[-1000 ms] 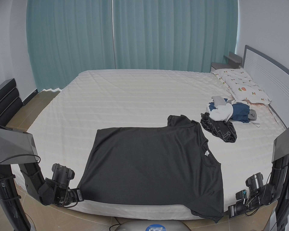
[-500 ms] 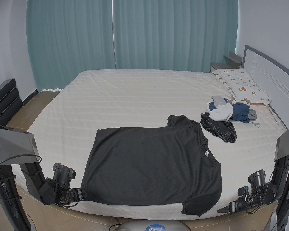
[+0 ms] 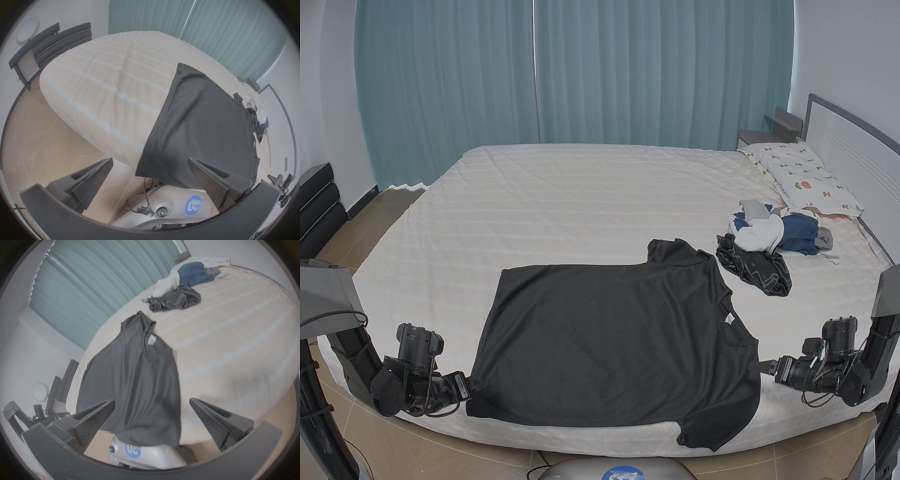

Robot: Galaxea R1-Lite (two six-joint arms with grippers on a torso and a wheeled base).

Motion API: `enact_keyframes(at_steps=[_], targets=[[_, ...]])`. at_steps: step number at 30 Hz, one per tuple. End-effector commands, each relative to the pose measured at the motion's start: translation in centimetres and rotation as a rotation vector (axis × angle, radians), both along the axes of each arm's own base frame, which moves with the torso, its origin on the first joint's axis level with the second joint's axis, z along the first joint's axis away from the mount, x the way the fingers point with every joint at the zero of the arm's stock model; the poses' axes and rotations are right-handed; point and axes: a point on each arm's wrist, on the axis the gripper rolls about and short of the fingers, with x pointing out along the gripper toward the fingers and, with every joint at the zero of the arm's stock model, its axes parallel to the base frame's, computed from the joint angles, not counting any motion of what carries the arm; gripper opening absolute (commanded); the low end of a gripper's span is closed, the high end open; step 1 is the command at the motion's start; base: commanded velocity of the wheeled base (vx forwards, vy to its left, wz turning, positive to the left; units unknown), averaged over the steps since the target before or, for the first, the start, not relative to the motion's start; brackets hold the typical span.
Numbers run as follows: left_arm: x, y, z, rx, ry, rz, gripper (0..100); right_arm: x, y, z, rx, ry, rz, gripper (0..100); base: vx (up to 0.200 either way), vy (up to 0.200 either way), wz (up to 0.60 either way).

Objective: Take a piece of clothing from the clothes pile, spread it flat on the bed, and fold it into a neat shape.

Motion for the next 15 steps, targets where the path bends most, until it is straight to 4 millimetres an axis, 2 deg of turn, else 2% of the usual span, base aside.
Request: enact_keyframes(at_steps=[1,2,3,8,11,12,15], targets=[[0.8,0.5,0.9,-0.068,-0.045,0.028,100,4.6,0.1,-2.3,0.007,-0.038,-0.047,100,0.000,0.000,0.00],[0.8,0.5,0.9,-0.070,-0.044,0.027,100,4.8,0.1,-2.4,0.007,-0.039,-0.049,100,0.000,0.000,0.00],[0.8,0.4,0.8,-0.079,-0.040,0.022,100,5.8,-0.1,-3.3,-0.005,-0.035,-0.065,100,0.000,0.000,0.00],[0.8,0.4,0.8,-0.083,-0.038,0.017,100,8.5,-0.3,-5.5,-0.037,-0.030,-0.107,100,0.000,0.000,0.00],[0.8,0.4,0.6,-0.082,-0.033,0.020,100,9.0,-0.2,-6.0,-0.040,-0.038,-0.107,100,0.000,0.000,0.00],[0.8,0.4,0.6,-0.082,-0.033,0.020,100,9.0,-0.2,-5.9,-0.040,-0.038,-0.109,0,0.000,0.000,0.00],[0.8,0.4,0.6,-0.081,-0.030,0.020,100,8.8,-0.4,-5.8,-0.052,-0.032,-0.126,0,0.000,0.000,0.00]])
